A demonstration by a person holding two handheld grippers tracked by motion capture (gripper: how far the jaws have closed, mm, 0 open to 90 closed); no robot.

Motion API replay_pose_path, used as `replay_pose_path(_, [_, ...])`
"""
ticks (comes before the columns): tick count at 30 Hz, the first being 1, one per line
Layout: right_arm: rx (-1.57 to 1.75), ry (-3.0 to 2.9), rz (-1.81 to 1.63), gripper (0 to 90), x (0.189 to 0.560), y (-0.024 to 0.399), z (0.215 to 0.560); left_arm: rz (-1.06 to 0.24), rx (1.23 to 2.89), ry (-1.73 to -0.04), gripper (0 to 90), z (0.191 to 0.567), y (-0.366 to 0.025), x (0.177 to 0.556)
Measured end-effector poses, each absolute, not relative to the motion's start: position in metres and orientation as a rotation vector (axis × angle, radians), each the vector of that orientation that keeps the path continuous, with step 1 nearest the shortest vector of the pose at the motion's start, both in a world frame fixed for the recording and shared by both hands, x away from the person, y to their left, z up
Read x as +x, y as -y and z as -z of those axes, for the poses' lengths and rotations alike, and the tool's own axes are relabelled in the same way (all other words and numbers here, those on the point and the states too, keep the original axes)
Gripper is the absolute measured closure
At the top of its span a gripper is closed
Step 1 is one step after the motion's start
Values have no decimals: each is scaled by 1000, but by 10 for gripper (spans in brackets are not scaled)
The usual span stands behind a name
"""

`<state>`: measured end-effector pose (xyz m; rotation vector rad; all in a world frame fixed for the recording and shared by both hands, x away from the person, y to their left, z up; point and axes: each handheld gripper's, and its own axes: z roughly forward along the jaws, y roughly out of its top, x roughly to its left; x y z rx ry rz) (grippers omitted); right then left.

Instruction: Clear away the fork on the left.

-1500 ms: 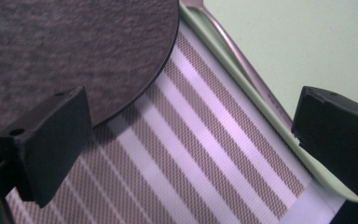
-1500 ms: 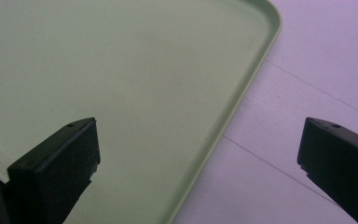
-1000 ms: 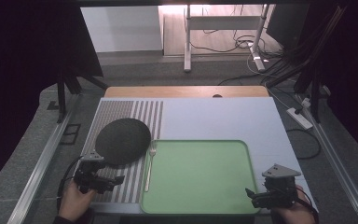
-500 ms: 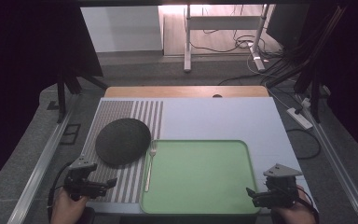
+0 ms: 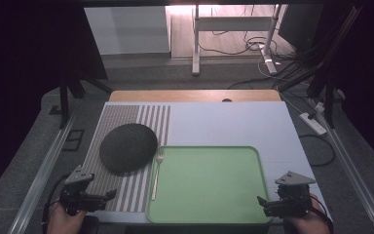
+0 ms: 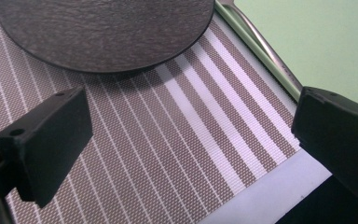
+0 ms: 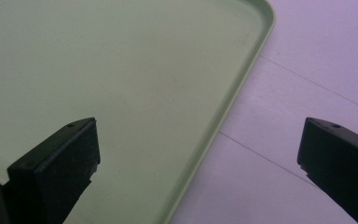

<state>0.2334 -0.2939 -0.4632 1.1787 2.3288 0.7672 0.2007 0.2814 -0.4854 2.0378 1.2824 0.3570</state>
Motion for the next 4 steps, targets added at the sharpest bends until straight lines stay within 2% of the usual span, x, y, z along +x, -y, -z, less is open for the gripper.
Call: replay_pose_path(4, [1175,-2332,-757,0,234,294,464,-346,2020,-1287,0,485,-283,201])
